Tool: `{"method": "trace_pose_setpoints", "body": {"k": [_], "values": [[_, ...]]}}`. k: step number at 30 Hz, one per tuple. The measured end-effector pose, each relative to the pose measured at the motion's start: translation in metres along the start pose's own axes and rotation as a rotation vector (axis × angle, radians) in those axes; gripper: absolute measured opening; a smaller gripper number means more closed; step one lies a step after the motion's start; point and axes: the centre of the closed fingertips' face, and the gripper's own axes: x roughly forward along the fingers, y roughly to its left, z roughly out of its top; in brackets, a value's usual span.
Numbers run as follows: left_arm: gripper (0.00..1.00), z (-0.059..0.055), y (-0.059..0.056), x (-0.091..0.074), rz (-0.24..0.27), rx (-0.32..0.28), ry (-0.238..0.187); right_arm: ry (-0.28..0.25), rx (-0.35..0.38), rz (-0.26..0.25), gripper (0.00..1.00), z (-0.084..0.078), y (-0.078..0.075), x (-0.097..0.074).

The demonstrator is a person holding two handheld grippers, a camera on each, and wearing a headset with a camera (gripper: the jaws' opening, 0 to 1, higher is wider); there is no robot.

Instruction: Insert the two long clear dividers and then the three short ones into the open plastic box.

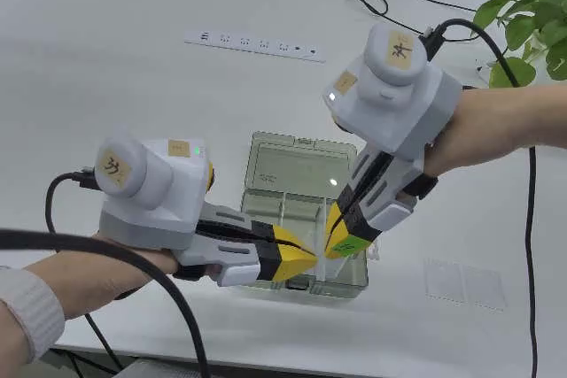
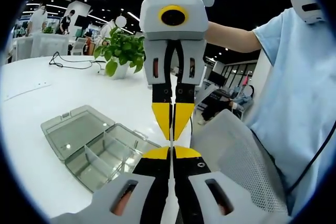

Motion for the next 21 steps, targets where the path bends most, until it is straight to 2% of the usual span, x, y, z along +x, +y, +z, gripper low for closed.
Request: {"method": "trace_pose_setpoints", "body": {"k": [5,6,11,13,16,21], "values": [[0.0,0.0,0.006,-0.004,0.033,-0.015,-0.028,-0.007,0.011,-0.007,0.02,0.003,-0.004,0.0],[0.01,-0.001,0.008,-0.005,0.043,-0.023,-0.023,-0.01,0.013,-0.009,0.02,0.004,-0.006,-0.001],[0.21,-0.007,0.019,-0.011,0.113,-0.03,-0.02,-0.007,0.021,-0.035,0.02,0.007,-0.013,0.0],[0.32,-0.01,0.027,-0.016,0.161,-0.019,-0.022,-0.005,0.034,-0.042,0.02,0.007,-0.017,0.001],[0.47,-0.021,0.034,-0.021,0.213,0.002,0.018,-0.005,0.055,-0.064,0.02,0.007,-0.024,0.002],[0.56,-0.03,0.04,-0.028,0.27,0.027,0.044,-0.012,0.09,-0.107,0.02,0.011,-0.037,0.001]]}}
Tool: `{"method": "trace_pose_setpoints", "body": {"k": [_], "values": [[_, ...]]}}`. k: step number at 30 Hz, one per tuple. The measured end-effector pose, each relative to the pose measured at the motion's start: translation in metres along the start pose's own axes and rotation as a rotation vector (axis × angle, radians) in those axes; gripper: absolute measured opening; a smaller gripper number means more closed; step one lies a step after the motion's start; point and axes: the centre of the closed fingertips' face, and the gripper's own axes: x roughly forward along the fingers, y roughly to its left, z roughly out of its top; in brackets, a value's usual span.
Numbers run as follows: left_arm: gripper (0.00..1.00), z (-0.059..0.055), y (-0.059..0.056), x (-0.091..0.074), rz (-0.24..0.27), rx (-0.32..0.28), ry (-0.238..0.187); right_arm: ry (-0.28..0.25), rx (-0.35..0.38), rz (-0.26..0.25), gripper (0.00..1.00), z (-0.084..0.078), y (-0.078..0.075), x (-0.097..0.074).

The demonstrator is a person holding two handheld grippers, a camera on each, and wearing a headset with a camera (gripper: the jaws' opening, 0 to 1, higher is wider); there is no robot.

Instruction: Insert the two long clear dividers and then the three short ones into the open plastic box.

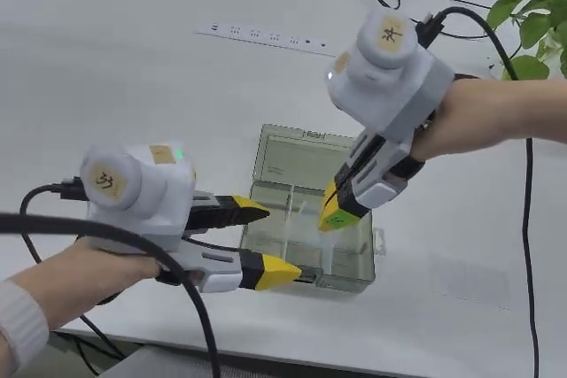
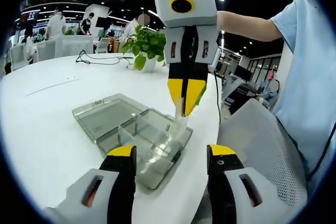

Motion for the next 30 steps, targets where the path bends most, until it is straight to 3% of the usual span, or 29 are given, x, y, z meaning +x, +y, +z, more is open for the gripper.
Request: {"method": "trace_pose_setpoints", "body": {"k": [7,17,30], "values": [[0.73,-0.007,0.014,-0.006,0.081,0.001,0.016,0.016,0.007,-0.047,0.02,0.004,-0.014,0.004],[0.99,-0.01,0.03,-0.016,0.17,-0.023,-0.002,0.025,0.003,-0.096,0.02,0.016,-0.032,0.013],[1.0,-0.011,0.038,-0.026,0.199,-0.013,-0.015,0.001,0.004,-0.118,0.02,0.028,-0.044,0.02]]}}
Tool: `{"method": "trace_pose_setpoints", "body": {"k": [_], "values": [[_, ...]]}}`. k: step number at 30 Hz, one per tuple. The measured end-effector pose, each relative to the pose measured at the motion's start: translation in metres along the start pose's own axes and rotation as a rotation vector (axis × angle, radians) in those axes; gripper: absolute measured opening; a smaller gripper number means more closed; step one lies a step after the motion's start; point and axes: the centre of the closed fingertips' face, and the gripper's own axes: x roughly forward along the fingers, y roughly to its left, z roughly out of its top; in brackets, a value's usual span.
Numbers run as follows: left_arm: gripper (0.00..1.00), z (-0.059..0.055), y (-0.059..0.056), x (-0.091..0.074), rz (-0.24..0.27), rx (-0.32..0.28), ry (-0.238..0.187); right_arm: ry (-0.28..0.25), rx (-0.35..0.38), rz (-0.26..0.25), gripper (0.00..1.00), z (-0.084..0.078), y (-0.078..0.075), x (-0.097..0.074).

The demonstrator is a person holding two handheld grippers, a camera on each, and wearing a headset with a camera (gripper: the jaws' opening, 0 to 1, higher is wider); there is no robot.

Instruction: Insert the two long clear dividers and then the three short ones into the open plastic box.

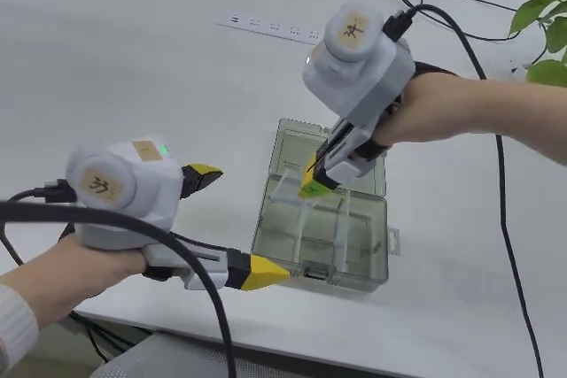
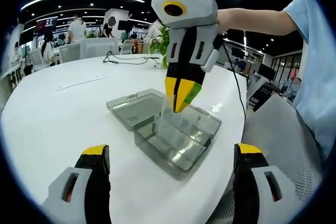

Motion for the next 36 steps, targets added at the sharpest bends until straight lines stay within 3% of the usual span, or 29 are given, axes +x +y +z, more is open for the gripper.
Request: {"method": "trace_pose_setpoints", "body": {"k": [14,18,36], "values": [[0.98,-0.004,0.0,-0.002,0.003,-0.022,-0.002,0.015,-0.007,0.006,0.02,-0.001,-0.006,0.011],[0.96,-0.005,0.0,-0.003,0.003,-0.028,-0.001,0.033,-0.023,0.01,0.02,-0.002,-0.001,0.015],[0.94,-0.007,-0.001,-0.001,0.004,-0.044,-0.006,0.054,-0.026,-0.039,0.02,0.003,0.002,0.021]]}}
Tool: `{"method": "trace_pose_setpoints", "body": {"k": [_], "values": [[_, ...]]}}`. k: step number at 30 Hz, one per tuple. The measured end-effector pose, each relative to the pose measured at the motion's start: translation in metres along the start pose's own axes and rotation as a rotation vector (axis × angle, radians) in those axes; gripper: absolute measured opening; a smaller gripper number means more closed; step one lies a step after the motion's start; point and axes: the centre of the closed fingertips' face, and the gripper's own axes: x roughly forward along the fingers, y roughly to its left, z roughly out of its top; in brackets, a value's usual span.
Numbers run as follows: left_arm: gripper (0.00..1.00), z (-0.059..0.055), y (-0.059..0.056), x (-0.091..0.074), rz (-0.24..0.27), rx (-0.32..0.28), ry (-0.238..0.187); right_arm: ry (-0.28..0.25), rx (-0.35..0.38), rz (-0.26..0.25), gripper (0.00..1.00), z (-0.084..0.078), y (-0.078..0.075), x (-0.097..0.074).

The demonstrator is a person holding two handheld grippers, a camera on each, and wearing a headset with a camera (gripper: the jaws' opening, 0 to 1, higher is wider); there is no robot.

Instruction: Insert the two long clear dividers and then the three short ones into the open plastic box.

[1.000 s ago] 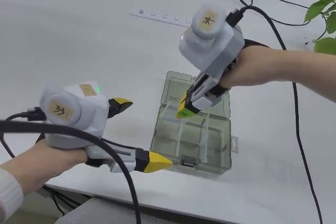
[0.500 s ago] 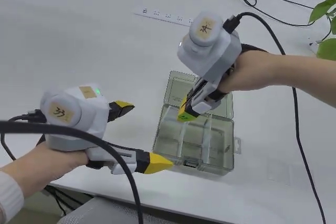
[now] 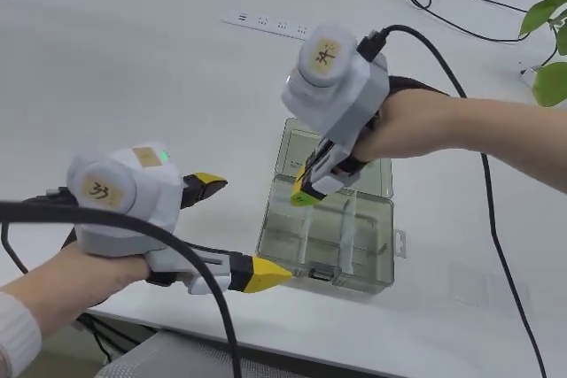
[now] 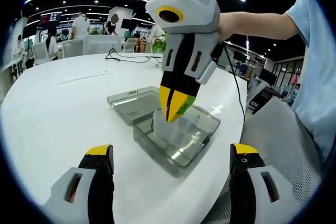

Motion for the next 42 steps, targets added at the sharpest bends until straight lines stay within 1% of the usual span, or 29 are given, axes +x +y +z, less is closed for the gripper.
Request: {"method": "trace_pose_setpoints", "body": {"k": [7,13,20,24,34,42], "values": [[0.93,0.002,0.001,0.001,0.001,-0.003,-0.004,0.004,-0.013,-0.013,0.01,-0.001,0.0,0.002],[0.93,0.002,0.002,0.0,0.002,-0.002,-0.006,0.006,-0.022,-0.022,0.01,-0.003,-0.001,0.009],[0.92,0.001,0.002,0.0,0.004,-0.007,-0.004,-0.007,-0.003,-0.029,0.01,-0.006,-0.003,0.016],[0.92,-0.001,0.001,0.0,0.002,-0.009,0.001,-0.006,0.004,-0.029,0.01,-0.007,-0.003,0.02],[0.92,0.001,0.0,0.002,0.0,-0.008,-0.001,0.012,-0.002,-0.039,0.01,-0.013,-0.007,0.034],[0.91,0.001,-0.001,0.002,-0.003,-0.005,-0.001,0.04,-0.016,-0.048,0.01,-0.016,-0.008,0.043]]}}
